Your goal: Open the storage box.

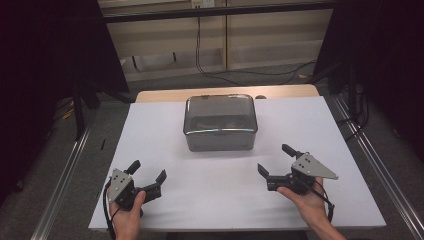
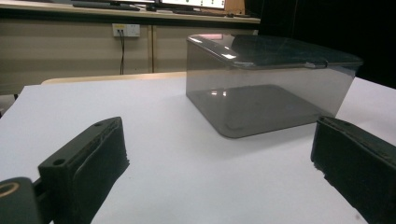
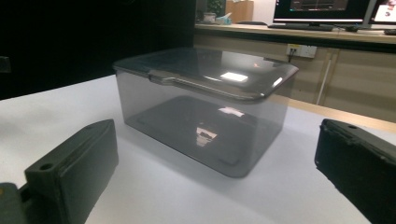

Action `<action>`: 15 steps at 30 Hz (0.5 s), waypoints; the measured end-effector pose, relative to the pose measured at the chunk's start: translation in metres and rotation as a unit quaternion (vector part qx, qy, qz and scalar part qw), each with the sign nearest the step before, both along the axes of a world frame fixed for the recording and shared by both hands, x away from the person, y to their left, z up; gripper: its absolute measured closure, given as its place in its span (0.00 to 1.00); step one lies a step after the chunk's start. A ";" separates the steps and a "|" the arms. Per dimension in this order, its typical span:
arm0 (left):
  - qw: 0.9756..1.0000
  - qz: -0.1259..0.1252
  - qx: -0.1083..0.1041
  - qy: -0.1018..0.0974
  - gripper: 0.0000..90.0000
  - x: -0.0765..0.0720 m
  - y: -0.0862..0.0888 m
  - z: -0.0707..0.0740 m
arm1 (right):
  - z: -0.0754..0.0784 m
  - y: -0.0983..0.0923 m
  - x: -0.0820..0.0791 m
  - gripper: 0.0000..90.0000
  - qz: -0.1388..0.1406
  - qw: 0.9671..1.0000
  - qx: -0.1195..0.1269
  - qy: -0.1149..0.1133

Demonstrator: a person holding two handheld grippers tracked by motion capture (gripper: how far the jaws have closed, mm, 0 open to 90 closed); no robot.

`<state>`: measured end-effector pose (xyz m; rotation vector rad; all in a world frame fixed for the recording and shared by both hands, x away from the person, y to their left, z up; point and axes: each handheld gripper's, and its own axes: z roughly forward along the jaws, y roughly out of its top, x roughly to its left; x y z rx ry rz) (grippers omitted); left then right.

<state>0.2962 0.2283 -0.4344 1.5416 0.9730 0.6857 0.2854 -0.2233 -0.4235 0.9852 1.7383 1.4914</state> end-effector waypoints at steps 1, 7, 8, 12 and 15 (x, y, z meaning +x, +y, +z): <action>1.000 -0.001 0.001 0.001 0.04 0.000 0.000 0.000 | 0.001 0.003 0.001 0.00 0.005 1.000 0.000 -0.001; 1.000 0.001 -0.001 -0.001 0.04 0.000 0.000 0.000 | 0.005 0.015 0.008 0.00 0.018 1.000 -0.001 -0.014; 1.000 0.002 -0.001 -0.002 0.04 0.000 0.000 0.000 | 0.005 0.017 0.009 0.00 0.021 1.000 0.000 -0.012; 1.000 0.002 0.000 -0.002 0.04 0.000 0.000 0.000 | 0.005 0.024 0.013 0.00 0.026 1.000 -0.011 -0.010; 1.000 0.003 0.000 -0.001 0.04 0.000 0.000 0.000 | 0.004 0.030 0.016 0.00 0.032 0.999 -0.017 -0.011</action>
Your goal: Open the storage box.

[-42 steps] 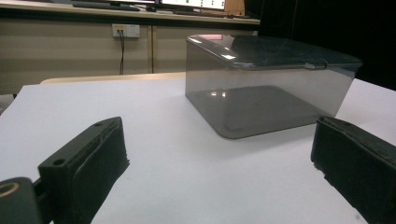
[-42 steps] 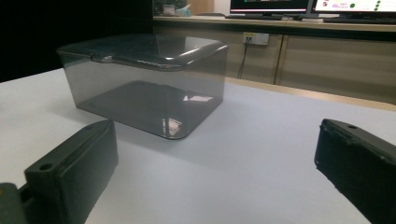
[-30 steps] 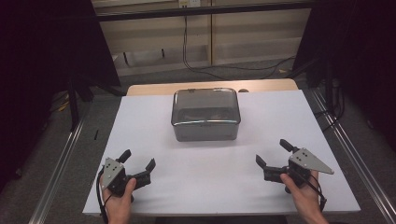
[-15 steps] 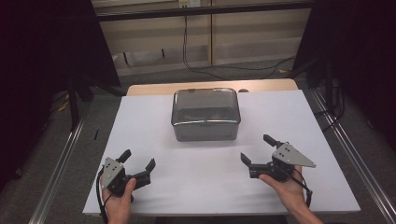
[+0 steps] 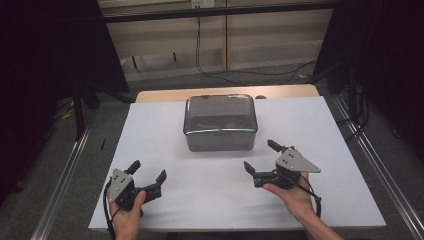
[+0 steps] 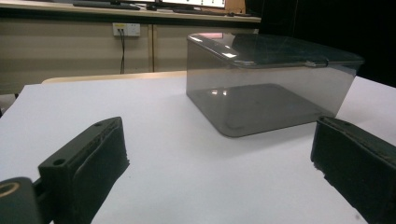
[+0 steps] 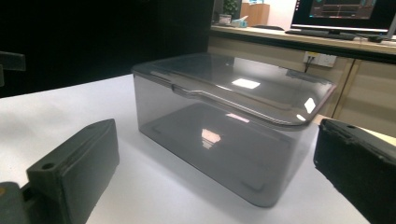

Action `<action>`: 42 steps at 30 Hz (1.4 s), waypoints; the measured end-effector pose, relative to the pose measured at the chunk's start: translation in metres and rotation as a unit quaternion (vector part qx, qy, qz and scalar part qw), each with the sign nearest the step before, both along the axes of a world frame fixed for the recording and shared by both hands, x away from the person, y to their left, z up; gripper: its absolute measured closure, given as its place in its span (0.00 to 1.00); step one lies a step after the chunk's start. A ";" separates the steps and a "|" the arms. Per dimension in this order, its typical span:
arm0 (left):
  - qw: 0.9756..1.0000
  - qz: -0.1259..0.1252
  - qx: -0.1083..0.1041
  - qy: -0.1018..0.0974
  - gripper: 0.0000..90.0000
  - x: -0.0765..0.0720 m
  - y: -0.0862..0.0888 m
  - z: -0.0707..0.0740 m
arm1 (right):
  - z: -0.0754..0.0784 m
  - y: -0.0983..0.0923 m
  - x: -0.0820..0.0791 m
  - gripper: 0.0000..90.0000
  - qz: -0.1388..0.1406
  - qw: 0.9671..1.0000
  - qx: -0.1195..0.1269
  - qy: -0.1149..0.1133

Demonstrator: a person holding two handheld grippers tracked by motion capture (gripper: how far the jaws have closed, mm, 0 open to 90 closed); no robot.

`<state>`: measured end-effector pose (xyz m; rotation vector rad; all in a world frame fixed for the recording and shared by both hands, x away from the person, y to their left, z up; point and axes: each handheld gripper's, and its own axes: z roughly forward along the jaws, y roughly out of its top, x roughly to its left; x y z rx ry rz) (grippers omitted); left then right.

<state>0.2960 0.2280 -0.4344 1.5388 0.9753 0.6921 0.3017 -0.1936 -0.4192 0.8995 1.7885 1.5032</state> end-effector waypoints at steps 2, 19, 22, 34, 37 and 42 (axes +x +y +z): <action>1.000 -0.001 -0.003 0.002 0.04 0.000 0.001 0.000 | -0.001 0.004 0.002 0.00 0.002 1.000 -0.003 0.000; 1.000 -0.004 -0.003 0.003 0.04 0.001 -0.001 -0.002 | 0.004 0.036 0.017 0.03 0.020 0.999 -0.043 -0.016; 1.000 -0.004 -0.001 0.006 0.04 0.002 0.000 -0.002 | 0.005 0.040 0.022 0.02 0.020 0.998 -0.053 -0.024; 1.000 -0.007 -0.001 0.000 0.04 0.001 -0.001 -0.001 | 0.003 0.052 0.038 0.06 -0.005 0.988 -0.140 -0.068; 1.000 -0.007 0.002 0.003 0.04 0.002 -0.001 -0.002 | 0.003 0.056 0.040 0.06 -0.012 0.981 -0.172 -0.086; 1.000 -0.004 0.001 0.001 0.04 0.002 0.001 -0.001 | 0.004 0.062 0.043 0.08 -0.013 0.971 -0.209 -0.112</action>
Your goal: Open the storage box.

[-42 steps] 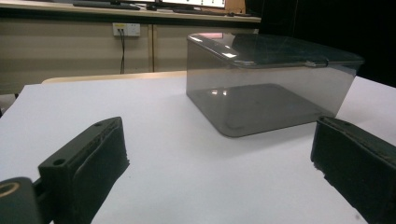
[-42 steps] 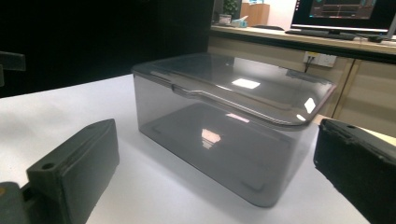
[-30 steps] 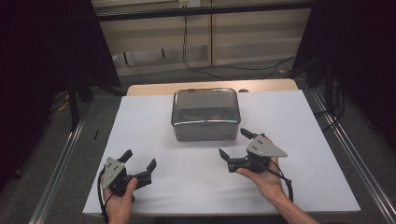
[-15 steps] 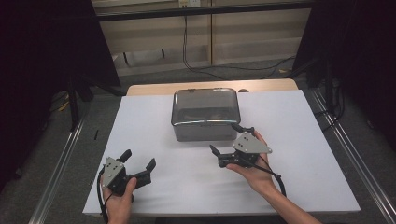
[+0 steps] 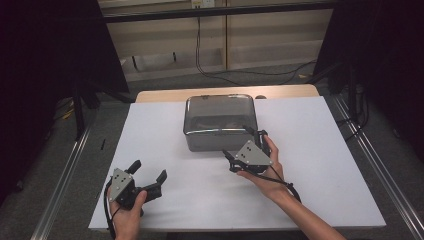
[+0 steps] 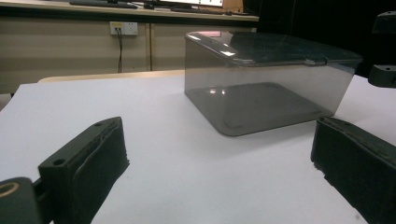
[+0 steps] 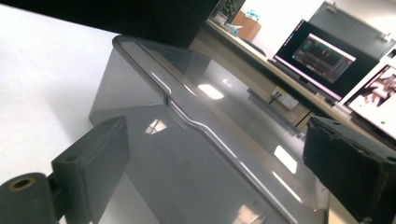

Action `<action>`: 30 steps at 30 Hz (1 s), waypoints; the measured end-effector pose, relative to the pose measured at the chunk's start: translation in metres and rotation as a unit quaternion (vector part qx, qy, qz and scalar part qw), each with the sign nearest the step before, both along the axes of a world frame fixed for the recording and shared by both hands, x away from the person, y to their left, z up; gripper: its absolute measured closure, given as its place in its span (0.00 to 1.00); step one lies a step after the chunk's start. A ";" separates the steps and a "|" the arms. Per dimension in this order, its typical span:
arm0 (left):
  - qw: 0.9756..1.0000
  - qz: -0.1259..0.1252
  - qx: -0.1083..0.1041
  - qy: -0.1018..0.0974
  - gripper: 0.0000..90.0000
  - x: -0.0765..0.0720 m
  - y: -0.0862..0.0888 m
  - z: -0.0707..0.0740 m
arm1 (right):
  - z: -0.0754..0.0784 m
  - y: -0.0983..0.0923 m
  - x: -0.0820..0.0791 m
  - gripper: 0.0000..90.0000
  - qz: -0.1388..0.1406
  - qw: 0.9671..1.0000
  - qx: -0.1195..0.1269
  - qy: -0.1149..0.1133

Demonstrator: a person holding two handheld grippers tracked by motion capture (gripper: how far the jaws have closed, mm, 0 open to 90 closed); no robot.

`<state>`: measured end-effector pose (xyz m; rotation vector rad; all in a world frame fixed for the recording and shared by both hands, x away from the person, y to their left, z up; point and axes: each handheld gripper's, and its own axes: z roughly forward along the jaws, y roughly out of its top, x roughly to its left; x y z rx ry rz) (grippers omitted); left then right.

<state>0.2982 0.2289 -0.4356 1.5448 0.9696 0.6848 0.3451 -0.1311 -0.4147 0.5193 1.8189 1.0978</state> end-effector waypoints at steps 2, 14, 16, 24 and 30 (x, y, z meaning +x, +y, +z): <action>1.000 0.000 0.001 0.001 0.04 0.000 0.000 0.000 | -0.001 0.002 0.001 0.09 0.000 1.000 -0.014 -0.007; 1.000 -0.001 0.004 0.003 0.04 0.001 0.001 -0.001 | 0.002 0.014 0.006 0.19 0.015 0.988 -0.134 -0.069; 1.000 0.000 0.003 0.004 0.04 0.001 0.001 -0.001 | 0.002 0.015 0.007 0.20 0.015 0.986 -0.145 -0.075; 1.000 0.003 0.004 0.004 0.04 0.002 0.001 -0.001 | 0.001 0.021 0.013 0.31 0.013 0.963 -0.244 -0.112; 1.000 0.003 0.009 0.006 0.04 0.002 0.001 -0.001 | -0.007 0.027 0.013 0.41 0.012 0.951 -0.286 -0.117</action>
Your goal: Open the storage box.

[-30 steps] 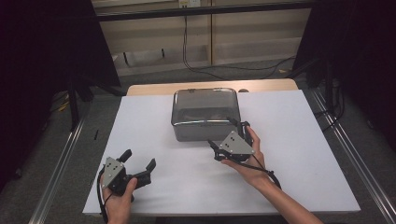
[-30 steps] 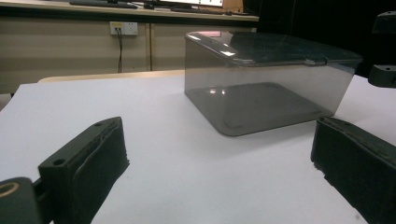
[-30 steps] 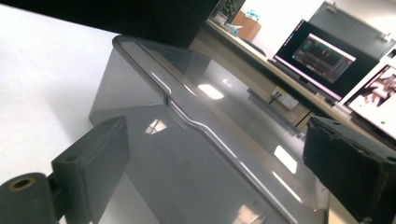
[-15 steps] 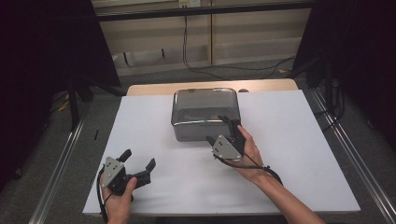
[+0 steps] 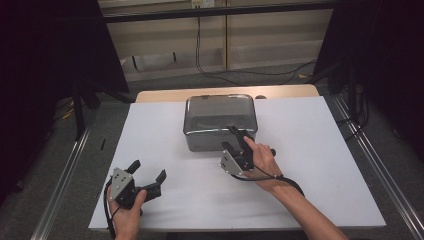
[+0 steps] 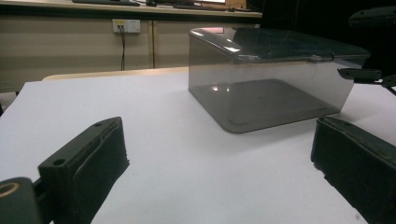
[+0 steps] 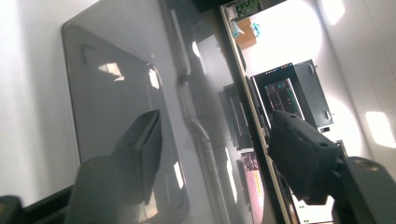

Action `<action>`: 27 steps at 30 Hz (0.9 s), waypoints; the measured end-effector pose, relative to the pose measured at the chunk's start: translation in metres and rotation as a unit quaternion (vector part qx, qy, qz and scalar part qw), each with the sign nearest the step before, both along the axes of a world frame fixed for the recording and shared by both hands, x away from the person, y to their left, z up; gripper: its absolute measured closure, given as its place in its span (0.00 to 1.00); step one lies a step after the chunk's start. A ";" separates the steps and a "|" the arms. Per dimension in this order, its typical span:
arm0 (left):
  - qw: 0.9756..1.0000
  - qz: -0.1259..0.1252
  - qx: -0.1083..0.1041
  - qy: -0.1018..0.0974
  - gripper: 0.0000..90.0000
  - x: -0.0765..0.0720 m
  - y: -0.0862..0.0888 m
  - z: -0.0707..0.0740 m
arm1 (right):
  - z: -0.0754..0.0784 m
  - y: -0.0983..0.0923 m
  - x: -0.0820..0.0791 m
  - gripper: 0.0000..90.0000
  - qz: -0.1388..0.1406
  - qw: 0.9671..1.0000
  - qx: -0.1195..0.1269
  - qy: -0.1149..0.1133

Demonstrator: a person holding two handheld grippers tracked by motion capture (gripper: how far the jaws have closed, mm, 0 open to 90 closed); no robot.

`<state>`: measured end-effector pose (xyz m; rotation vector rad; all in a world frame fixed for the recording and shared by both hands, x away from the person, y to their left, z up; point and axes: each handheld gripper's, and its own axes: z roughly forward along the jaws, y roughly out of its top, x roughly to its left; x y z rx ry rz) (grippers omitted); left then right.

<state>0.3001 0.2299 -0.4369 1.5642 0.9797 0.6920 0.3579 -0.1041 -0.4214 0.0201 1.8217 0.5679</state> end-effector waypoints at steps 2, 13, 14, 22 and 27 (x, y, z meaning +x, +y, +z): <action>1.000 0.001 0.001 0.000 0.04 0.000 0.000 0.000 | -0.002 0.002 0.000 0.45 -0.001 1.000 -0.022 -0.010; 1.000 -0.004 0.014 0.008 0.04 0.001 0.004 0.000 | -0.006 0.011 0.003 0.62 -0.008 0.997 -0.074 -0.026; 1.000 -0.003 0.013 0.006 0.04 0.001 0.004 0.000 | -0.007 0.012 0.004 0.64 -0.012 0.997 -0.078 -0.027; 1.000 -0.004 0.015 0.008 0.04 0.001 0.004 0.000 | -0.012 0.016 0.004 0.74 -0.011 0.995 -0.096 -0.029; 1.000 -0.008 0.016 0.009 0.04 0.002 0.004 0.000 | -0.012 0.017 0.004 0.79 -0.009 0.995 -0.096 -0.031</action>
